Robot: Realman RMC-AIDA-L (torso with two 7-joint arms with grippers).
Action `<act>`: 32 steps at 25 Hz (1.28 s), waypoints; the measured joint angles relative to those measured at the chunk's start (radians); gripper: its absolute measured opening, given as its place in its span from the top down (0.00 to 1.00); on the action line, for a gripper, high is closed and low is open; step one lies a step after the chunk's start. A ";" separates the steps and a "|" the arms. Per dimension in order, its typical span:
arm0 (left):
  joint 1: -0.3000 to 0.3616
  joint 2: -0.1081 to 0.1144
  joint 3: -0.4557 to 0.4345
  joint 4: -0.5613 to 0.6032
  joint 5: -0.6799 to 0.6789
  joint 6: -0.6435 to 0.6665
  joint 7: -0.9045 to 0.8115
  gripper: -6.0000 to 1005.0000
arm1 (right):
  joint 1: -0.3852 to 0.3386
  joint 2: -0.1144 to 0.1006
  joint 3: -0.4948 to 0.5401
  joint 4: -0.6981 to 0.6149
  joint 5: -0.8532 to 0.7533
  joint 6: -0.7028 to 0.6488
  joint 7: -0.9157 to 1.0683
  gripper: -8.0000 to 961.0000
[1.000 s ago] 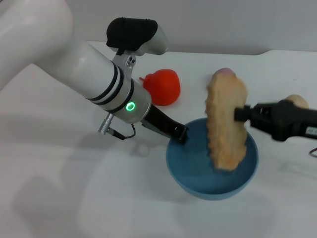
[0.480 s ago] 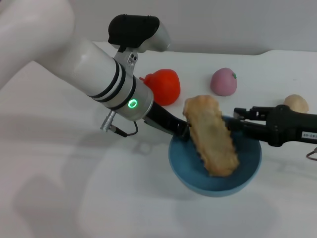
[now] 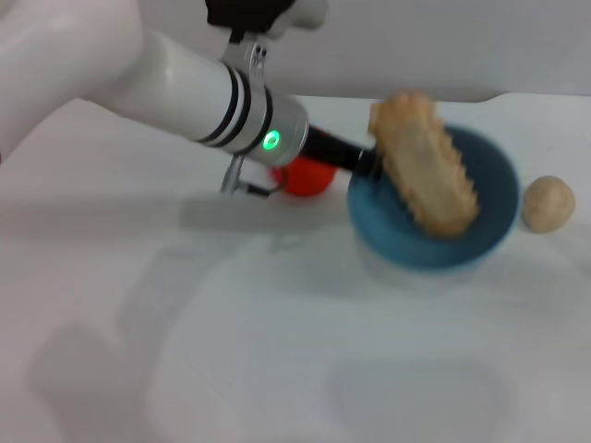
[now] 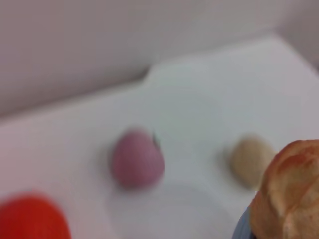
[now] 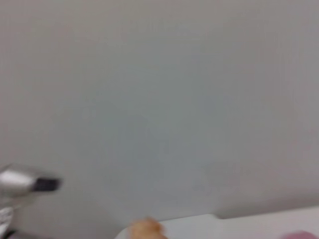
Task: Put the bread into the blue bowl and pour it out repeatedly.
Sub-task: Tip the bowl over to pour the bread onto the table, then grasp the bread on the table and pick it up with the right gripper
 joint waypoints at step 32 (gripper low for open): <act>0.018 -0.011 0.757 -0.328 -0.096 -1.323 0.280 0.97 | -0.034 -0.026 0.234 0.106 -0.376 -0.052 0.071 0.53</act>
